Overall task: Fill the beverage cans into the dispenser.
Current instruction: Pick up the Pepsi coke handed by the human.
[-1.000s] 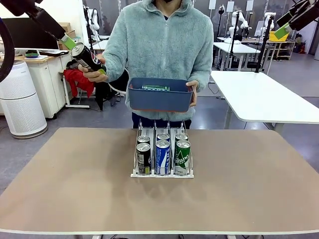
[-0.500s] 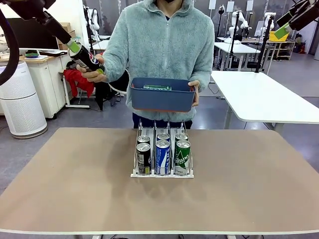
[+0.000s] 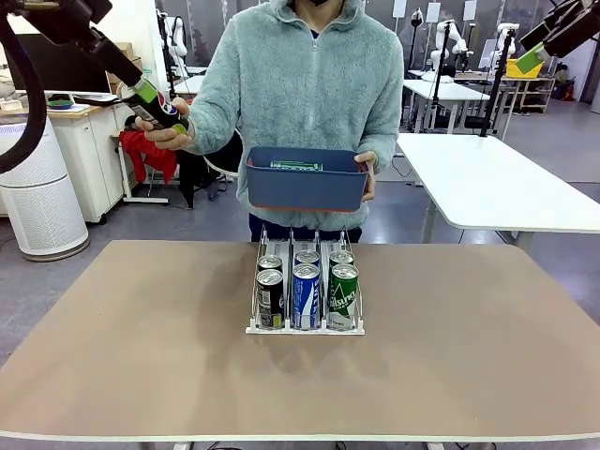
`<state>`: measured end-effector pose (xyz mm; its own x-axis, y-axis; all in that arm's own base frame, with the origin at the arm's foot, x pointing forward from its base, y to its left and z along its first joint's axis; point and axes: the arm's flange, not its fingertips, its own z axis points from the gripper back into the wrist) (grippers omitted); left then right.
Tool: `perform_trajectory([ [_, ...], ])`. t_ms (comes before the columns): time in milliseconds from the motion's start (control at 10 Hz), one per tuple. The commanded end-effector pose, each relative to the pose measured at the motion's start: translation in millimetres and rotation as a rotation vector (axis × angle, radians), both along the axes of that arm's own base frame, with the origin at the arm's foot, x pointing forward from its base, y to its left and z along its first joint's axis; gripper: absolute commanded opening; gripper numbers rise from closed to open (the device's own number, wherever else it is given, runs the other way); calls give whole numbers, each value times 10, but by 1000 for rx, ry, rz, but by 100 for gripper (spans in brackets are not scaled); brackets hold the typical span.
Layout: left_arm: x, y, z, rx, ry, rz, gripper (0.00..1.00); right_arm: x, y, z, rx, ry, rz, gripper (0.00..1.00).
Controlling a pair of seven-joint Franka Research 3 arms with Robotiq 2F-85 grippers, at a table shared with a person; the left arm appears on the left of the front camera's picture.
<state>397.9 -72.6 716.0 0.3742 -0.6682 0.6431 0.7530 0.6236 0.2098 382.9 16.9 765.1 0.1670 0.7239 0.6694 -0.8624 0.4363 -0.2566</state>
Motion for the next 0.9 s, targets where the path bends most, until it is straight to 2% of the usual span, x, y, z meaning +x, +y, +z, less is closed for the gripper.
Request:
perform_trajectory([
  [0, 45, 85, -118, -34, -11, -23, 100, -3, 2, -11, -5, 1, 1, 100],
  [400, 88, 104, -174, -68, 21, -20, 100, -3, 2, -11, -5, 1, 1, 100],
  [600, 55, 80, -105, -32, 24, 16, 100, -3, 2, -11, -5, 1, 1, 100],
  [700, 65, 73, -117, -38, 29, 16, 85, -3, 2, -11, -5, 1, 1, 100],
  [800, 69, 68, -105, -45, 43, 15, 40, -3, 2, -11, -5, 1, 1, 100],
])
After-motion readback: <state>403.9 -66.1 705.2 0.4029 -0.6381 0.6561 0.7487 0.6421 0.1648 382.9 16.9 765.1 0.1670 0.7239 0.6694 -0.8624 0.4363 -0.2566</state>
